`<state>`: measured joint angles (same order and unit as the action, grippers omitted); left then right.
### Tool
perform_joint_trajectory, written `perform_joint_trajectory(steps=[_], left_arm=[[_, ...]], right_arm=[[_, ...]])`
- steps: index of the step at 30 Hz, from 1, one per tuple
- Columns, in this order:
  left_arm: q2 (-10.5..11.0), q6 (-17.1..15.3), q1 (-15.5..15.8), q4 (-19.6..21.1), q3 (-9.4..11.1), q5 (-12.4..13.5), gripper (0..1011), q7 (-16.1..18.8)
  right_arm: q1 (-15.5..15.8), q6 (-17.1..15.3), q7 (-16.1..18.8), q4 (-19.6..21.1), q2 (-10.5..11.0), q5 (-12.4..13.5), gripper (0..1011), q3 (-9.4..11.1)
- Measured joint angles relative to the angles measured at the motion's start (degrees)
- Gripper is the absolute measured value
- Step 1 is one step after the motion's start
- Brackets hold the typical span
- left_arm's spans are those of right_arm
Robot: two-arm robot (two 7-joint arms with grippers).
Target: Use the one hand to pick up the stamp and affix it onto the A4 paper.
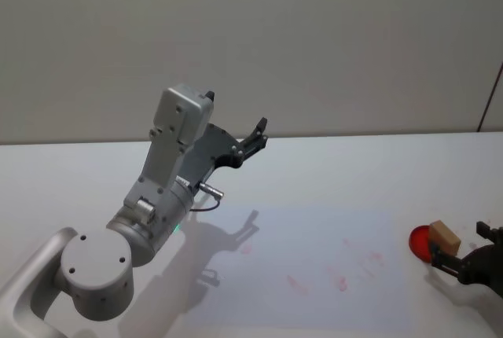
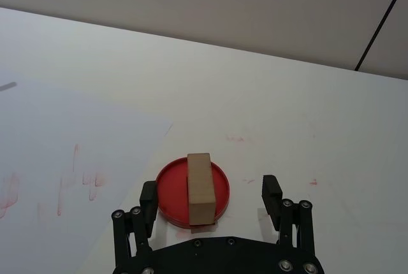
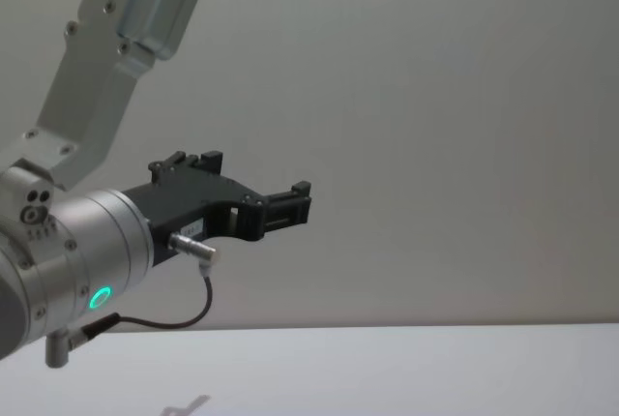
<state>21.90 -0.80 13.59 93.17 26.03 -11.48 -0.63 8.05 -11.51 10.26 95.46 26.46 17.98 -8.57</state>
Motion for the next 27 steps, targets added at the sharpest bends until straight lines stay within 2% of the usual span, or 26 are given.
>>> perform_joint_trajectory(steps=[19, 25, 27], left_arm=[[0.00, 0.00, 0.00, 0.00, 0.00, 0.00, 1001, 0.00], [0.00, 0.00, 0.00, 0.00, 0.00, 0.00, 1001, 0.00], [0.00, 0.00, 0.00, 0.00, 0.00, 0.00, 1001, 0.00]], right_arm=[[-1.65, 1.75, -0.21, -2.56, -1.74, -1.36, 1001, -0.79], [-2.23, 2.12, -0.19, -3.36, -2.25, -1.80, 902, -0.98], [-2.46, 2.22, -0.18, -3.63, -2.43, -1.94, 831, -1.05]])
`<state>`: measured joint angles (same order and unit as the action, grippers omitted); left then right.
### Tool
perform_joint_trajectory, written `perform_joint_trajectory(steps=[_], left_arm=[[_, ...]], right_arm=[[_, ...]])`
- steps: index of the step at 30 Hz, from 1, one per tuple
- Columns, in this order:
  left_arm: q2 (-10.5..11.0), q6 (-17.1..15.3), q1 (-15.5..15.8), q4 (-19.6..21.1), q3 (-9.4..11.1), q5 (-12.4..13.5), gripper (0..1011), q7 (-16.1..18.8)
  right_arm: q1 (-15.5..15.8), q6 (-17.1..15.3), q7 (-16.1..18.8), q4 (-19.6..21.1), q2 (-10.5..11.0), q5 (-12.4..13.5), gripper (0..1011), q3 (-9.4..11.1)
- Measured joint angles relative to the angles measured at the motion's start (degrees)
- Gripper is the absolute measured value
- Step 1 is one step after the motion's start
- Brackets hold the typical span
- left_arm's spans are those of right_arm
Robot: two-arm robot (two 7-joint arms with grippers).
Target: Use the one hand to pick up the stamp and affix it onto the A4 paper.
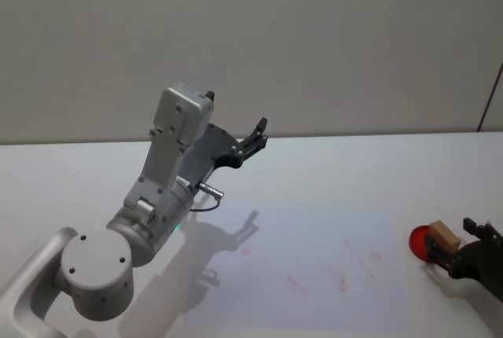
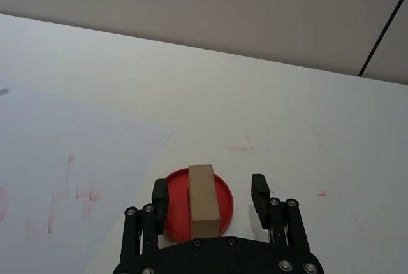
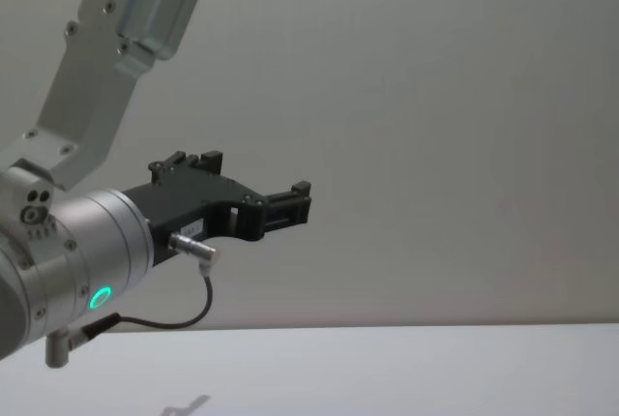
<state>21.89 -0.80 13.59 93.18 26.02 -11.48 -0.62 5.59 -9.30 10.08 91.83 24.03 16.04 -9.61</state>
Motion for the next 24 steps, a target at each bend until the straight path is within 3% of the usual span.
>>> perform_joint_trajectory(steps=[19, 24], left_arm=[[0.00, 0.00, 0.00, 0.00, 0.00, 0.00, 1001, 0.00], [0.00, 0.00, 0.00, 0.00, 0.00, 0.00, 1001, 0.00]], right_arm=[[-0.77, -0.02, -0.13, -0.98, -0.65, -0.02, 239, 0.02], [-0.88, -0.08, -0.16, -1.03, -0.71, 0.21, 228, 0.14]])
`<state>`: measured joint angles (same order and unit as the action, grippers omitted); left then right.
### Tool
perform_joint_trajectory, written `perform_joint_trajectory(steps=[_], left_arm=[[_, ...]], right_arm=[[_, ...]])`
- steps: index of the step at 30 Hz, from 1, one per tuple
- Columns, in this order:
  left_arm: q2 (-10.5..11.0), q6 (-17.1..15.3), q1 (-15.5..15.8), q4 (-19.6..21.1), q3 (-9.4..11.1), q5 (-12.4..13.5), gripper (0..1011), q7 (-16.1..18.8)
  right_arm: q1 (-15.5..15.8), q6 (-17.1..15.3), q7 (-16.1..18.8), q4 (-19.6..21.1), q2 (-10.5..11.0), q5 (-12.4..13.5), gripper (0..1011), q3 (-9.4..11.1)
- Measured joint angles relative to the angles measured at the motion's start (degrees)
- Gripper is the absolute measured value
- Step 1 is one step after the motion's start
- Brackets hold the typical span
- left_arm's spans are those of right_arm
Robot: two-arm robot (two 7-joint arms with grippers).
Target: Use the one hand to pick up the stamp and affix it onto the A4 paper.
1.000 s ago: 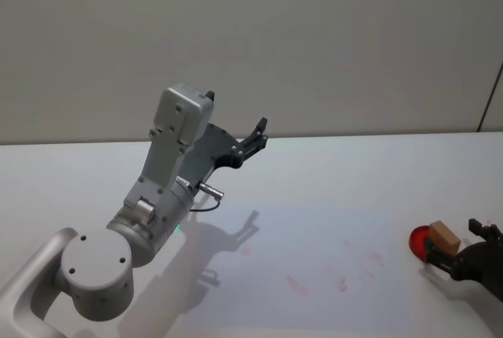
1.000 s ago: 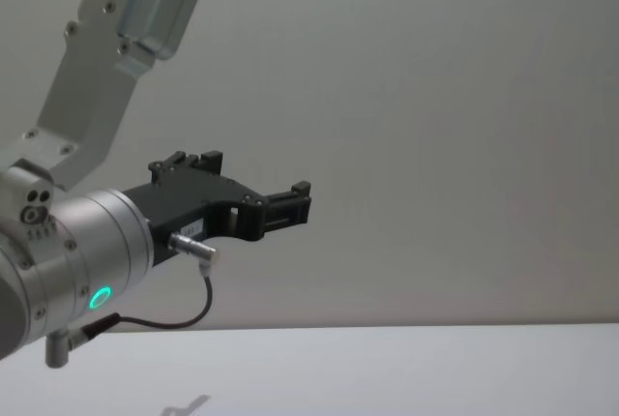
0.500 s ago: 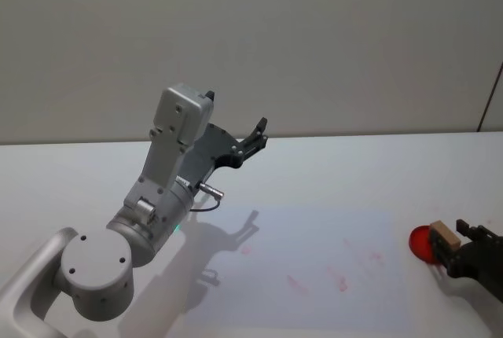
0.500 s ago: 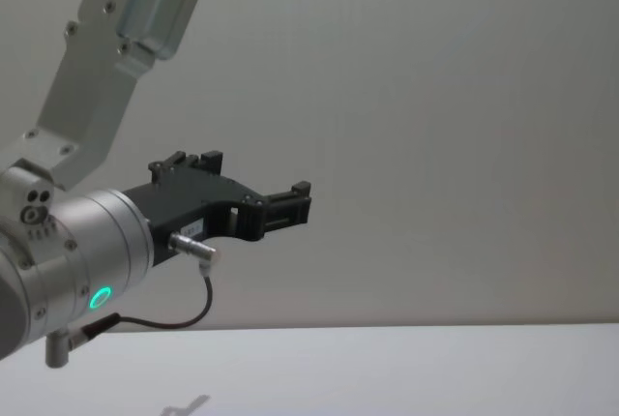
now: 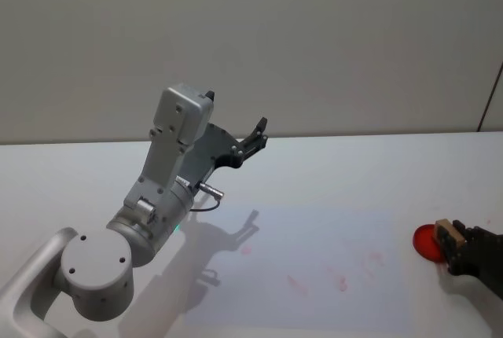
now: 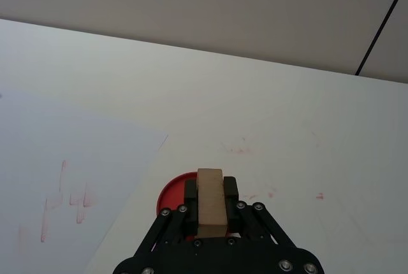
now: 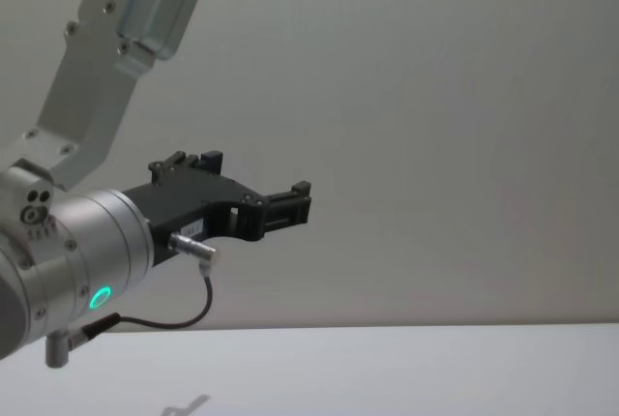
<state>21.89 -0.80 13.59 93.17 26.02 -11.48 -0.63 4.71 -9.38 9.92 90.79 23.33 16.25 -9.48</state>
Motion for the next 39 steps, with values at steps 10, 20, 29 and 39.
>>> perform_joint_trajectory(steps=[10, 20, 29, 39], left_arm=[[0.00, 0.00, 0.00, 0.00, 0.00, 0.00, 1001, 0.00], [0.00, 0.00, 0.00, 0.00, 0.00, 0.00, 1001, 0.00], [0.00, 0.00, 0.00, 0.00, 0.00, 0.00, 1001, 0.00], [0.00, 0.00, 0.00, 0.00, 0.00, 0.00, 1001, 0.00]], right_arm=[[-0.17, -0.01, 0.02, -0.12, -0.13, 0.41, 228, 0.15], [-0.37, 0.31, 0.26, -0.47, -0.39, 0.60, 228, 0.20], [-0.63, 0.64, 0.45, -1.00, -0.66, 0.41, 229, 0.11], [-1.42, 1.10, 0.63, -2.21, -1.25, -0.38, 228, -0.16]])
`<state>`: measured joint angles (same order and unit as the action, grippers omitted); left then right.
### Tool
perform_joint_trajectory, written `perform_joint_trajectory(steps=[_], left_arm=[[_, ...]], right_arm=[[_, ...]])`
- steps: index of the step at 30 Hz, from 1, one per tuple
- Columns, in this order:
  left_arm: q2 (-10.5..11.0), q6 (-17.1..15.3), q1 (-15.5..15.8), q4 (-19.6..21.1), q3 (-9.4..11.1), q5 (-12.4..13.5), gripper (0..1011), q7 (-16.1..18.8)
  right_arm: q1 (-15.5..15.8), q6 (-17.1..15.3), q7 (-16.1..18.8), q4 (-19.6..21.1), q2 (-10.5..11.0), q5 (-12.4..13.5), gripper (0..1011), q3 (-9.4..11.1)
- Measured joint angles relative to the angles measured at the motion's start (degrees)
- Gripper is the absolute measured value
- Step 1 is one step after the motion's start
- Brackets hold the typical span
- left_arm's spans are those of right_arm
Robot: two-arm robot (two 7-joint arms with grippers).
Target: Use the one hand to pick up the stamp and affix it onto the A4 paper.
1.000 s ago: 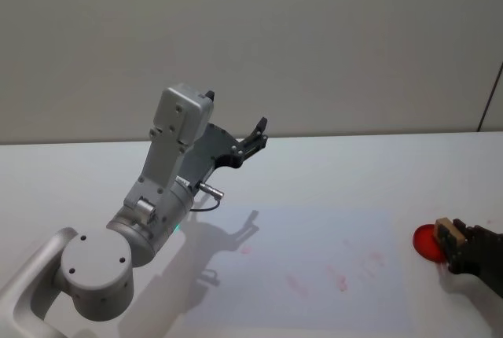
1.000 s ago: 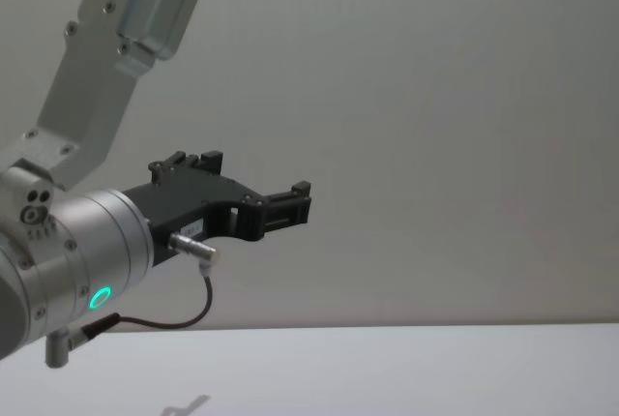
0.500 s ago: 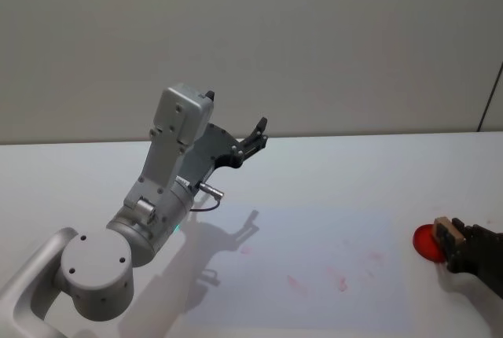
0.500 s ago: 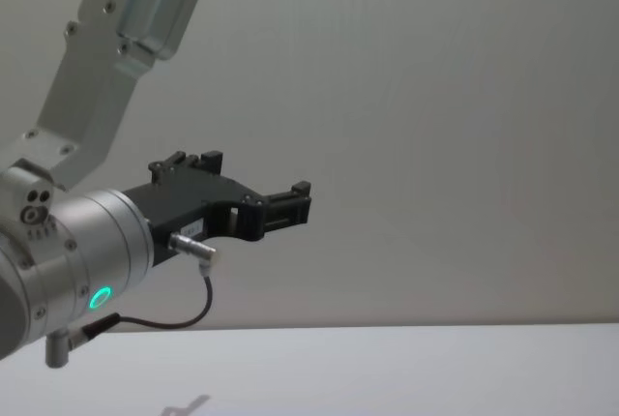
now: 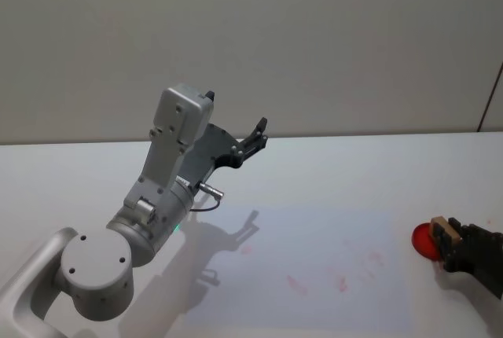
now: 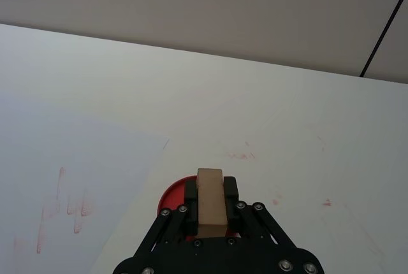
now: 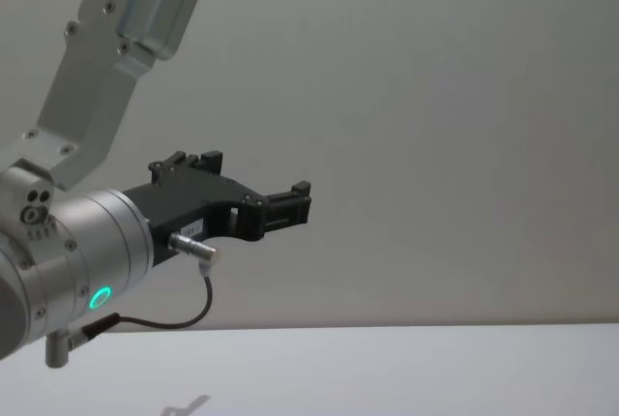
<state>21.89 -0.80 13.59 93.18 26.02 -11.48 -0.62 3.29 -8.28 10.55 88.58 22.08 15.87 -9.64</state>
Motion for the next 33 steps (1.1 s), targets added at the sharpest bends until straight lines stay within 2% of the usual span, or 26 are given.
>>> perform_joint_trajectory(steps=[20, 27, 33], left_arm=[[0.00, 0.00, 0.00, 0.00, 0.00, 0.00, 1001, 0.00], [0.00, 0.00, 0.00, 0.00, 0.00, 0.00, 1001, 0.00], [0.00, 0.00, 0.00, 0.00, 0.00, 0.00, 1001, 0.00]], right_arm=[[-1.04, 0.15, 0.74, -1.99, -0.71, -1.76, 228, -0.47], [-1.16, -0.36, 0.78, -1.82, -0.91, -1.58, 228, -0.52], [-1.21, -0.90, 0.79, -0.48, -1.14, -0.39, 227, -0.47]])
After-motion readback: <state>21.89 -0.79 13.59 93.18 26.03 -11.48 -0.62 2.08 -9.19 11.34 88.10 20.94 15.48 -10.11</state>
